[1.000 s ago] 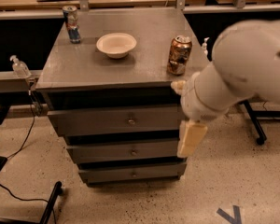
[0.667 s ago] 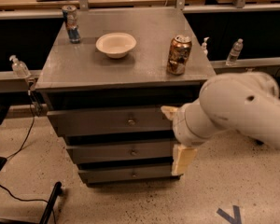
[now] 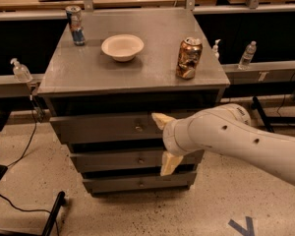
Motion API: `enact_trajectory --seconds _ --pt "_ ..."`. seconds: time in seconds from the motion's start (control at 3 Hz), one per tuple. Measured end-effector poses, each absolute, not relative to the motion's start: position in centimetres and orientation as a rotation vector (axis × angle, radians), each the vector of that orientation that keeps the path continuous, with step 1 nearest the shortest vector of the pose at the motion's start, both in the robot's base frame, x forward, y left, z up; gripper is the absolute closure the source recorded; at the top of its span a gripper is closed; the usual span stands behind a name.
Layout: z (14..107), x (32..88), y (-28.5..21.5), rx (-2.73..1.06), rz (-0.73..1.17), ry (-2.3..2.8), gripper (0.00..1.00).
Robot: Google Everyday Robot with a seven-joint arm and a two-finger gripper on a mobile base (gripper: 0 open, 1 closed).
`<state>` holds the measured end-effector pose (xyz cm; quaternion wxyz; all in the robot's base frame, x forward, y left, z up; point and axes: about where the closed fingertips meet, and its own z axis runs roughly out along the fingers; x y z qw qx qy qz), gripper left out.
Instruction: Open top drawer
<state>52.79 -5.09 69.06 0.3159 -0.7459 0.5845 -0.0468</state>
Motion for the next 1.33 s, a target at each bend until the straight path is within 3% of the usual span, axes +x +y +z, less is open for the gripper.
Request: enact_trajectory --seconds 0.67,1.0,1.33 --pt "69.0 61.5 -2.8 -1.851 -0.253 1.506 0.0" --pt "66.5 63.4 -2.2 -1.891 -0.253 1.54 0.11" --pt "64.4 63.8 -1.8 -1.926 -0.206 1.577 0.32"
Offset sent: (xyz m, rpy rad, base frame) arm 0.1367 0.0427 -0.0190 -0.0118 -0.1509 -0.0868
